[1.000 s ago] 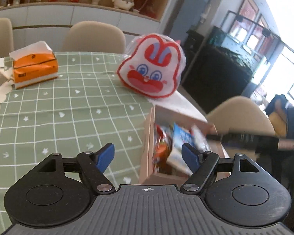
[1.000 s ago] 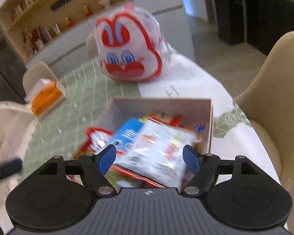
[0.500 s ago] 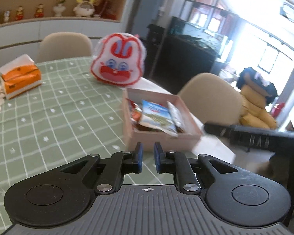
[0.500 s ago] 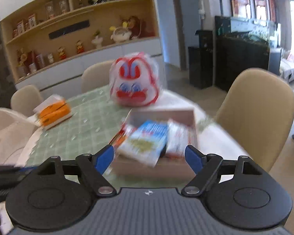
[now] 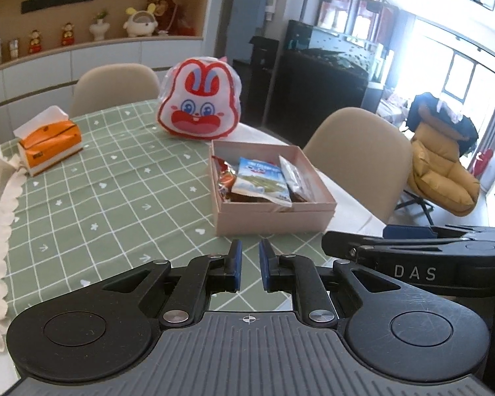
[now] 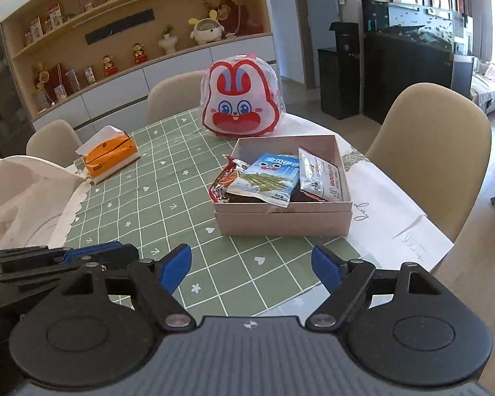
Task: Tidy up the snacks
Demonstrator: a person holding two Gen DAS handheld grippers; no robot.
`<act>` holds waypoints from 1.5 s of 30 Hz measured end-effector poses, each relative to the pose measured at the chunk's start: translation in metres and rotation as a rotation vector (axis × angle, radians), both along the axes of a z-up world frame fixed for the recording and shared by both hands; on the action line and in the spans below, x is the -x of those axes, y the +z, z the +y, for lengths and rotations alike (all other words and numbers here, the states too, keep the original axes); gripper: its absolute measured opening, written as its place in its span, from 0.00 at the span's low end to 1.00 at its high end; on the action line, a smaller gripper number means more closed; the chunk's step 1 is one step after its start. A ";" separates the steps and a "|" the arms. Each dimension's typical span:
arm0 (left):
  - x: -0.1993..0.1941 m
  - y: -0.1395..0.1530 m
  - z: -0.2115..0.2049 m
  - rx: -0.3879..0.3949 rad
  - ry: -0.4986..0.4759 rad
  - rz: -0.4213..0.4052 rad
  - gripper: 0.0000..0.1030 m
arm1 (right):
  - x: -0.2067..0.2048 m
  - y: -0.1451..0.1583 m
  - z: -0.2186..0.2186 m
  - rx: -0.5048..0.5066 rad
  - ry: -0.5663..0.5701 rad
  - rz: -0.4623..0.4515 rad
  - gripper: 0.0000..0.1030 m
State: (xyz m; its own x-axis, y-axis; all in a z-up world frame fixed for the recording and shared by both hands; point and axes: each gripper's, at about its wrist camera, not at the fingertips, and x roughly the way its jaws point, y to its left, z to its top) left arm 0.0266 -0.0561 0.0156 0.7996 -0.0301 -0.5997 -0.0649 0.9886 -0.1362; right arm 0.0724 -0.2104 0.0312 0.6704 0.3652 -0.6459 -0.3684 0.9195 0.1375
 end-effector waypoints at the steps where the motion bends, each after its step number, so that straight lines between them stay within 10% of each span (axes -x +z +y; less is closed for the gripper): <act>1: 0.000 0.001 0.001 -0.002 0.005 -0.001 0.15 | 0.000 0.000 0.000 -0.001 0.000 0.002 0.78; 45: 0.001 -0.006 0.001 0.027 -0.013 0.041 0.15 | 0.000 -0.010 -0.004 0.002 0.004 0.040 0.78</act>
